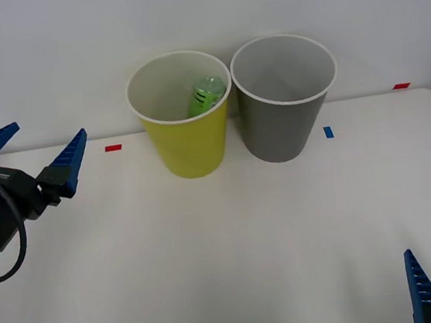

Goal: Put cans in the gray bin and PET bottles in the light green bin.

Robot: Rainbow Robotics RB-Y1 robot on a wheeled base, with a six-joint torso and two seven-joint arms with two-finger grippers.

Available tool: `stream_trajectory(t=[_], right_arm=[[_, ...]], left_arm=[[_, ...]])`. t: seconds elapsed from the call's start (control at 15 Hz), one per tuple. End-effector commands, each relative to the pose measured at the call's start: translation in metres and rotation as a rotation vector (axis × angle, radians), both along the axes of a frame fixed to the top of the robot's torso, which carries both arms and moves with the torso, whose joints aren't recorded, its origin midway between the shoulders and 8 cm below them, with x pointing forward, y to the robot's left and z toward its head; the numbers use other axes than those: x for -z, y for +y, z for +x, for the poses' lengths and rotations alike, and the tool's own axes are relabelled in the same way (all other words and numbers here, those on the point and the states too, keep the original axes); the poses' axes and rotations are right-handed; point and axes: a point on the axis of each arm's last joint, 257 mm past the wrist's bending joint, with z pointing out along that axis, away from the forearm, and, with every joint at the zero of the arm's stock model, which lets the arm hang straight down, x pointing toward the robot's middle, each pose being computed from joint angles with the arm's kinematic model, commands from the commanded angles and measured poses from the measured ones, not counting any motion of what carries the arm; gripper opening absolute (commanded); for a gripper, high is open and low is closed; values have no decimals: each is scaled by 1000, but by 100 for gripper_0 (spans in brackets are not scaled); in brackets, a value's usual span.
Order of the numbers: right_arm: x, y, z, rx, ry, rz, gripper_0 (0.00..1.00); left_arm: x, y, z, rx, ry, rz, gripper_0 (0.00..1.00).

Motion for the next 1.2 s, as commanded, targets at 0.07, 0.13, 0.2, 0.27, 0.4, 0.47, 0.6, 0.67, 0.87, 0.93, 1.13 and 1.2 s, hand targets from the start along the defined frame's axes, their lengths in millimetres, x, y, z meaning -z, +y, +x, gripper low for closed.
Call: stream_trajectory(t=[0.07,0.13,0.2,0.27,0.4,0.47,0.6,0.67,0.87,0.93,1.13,1.2], right_arm=[[0,0,0,0,0,0,100],[0,0,0,0,0,0,100],[0,0,0,0,0,0,100],[0,0,0,0,0,0,100],[0,0,0,0,0,0,100],[0,0,0,0,0,0,100],[0,0,0,0,0,0,100],[0,0,0,0,0,0,100],[0,0,0,0,0,0,100],[0,0,0,0,0,0,100],[0,0,0,0,0,0,100],[0,0,0,0,0,0,100]], left_arm=[[15,8,-10,-43,-51,-18,100],[23,12,-12,-65,-79,-10,100],[30,12,-15,-77,-101,-3,100],[37,14,-18,-88,-109,7,100],[53,18,-29,-110,-105,29,100],[60,20,-34,-115,-95,18,100],[73,20,-47,-124,-78,-7,100],[77,22,-52,-132,-74,-10,100],[90,32,-68,-190,-67,43,100],[94,31,-74,-201,-64,43,100],[106,30,-98,-215,-50,59,100],[111,33,-104,-223,-40,60,100]])
